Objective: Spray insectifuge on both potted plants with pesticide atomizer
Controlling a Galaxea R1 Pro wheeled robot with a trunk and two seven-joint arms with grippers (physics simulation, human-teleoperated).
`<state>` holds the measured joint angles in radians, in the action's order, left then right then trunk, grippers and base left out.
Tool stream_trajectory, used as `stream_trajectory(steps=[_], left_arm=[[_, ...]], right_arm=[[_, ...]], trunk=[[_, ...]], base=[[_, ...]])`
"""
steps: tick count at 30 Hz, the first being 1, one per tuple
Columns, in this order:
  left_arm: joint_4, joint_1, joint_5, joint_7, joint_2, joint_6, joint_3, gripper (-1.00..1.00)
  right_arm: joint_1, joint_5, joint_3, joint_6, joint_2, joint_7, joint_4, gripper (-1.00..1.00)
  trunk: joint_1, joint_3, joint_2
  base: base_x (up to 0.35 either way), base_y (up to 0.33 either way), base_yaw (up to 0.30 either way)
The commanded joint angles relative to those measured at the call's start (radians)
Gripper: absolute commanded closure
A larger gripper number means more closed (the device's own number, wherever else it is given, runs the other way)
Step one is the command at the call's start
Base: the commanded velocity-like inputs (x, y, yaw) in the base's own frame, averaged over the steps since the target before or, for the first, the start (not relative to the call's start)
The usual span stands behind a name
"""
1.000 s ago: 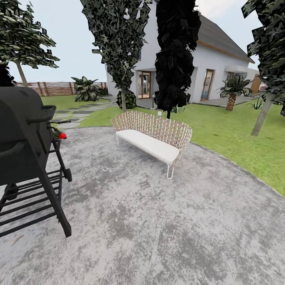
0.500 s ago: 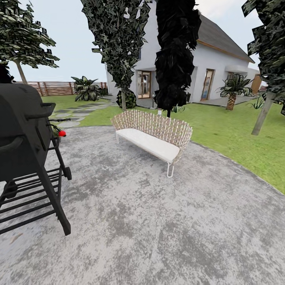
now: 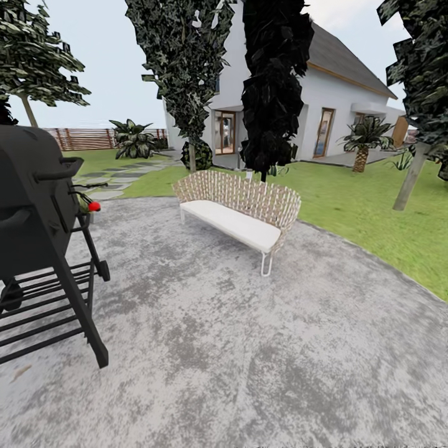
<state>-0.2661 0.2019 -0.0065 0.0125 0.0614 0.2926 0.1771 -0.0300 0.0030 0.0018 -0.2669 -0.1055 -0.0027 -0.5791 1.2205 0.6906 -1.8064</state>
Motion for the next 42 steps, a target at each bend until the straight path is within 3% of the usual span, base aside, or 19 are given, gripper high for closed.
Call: stream_trajectory(steps=[1,10,42], left_arm=[[0.001,0.0,-0.001,0.001,0.0,0.003,0.001,-1.0],[-0.001,-0.001,-0.002,0.0,-0.001,0.005,0.0,-1.0],[-0.001,-0.001,-0.001,0.0,0.0,0.003,-0.001,-1.0]], right_arm=[[-0.001,0.0,0.0,-0.003,0.0,0.0,0.001,-1.0],[-0.001,0.0,0.0,-0.003,0.0,0.0,0.001,-1.0],[-0.001,-0.003,0.0,-0.003,0.0,0.0,0.001,-1.0]], trunk=[[0.004,0.004,-0.008],[0.008,0.007,-0.015],[0.008,0.007,-0.015]], base=[[0.0,0.0,-0.197],[0.051,-0.024,-0.252],[0.238,-0.198,-0.265]])
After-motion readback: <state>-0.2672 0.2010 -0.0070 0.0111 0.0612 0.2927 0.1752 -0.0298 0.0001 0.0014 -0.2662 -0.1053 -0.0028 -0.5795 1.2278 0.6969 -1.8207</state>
